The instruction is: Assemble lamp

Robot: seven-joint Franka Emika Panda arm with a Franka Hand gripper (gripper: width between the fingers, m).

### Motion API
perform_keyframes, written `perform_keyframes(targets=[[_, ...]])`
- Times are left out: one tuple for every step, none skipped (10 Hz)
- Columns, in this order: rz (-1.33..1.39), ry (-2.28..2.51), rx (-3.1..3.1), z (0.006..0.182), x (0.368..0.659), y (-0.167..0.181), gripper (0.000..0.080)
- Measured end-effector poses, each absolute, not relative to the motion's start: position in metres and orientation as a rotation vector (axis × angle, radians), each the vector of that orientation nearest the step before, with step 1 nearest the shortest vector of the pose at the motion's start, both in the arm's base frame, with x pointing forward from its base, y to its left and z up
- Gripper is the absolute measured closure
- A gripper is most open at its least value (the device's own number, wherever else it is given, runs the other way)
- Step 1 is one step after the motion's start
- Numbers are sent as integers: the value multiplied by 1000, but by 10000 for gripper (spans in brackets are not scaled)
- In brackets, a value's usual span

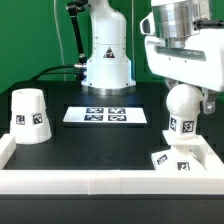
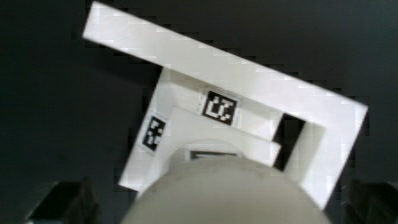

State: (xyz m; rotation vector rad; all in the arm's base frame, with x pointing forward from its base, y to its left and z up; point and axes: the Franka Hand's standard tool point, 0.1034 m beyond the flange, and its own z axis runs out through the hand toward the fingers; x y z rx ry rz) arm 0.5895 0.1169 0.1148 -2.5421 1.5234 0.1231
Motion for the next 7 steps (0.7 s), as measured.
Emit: perform_keyframes(targets=[[83,1342,-2631,117,592,119,101],[68,1257,-2668,116,592,118,101],[63,1196,-2696,116,592,118,101],[50,1069,-2748,116,592,118,101],[41,983,-2779,116,592,118,101],[31,885,-2811,115,592,118,101],[20,777,-2843,115,592,117,101]])
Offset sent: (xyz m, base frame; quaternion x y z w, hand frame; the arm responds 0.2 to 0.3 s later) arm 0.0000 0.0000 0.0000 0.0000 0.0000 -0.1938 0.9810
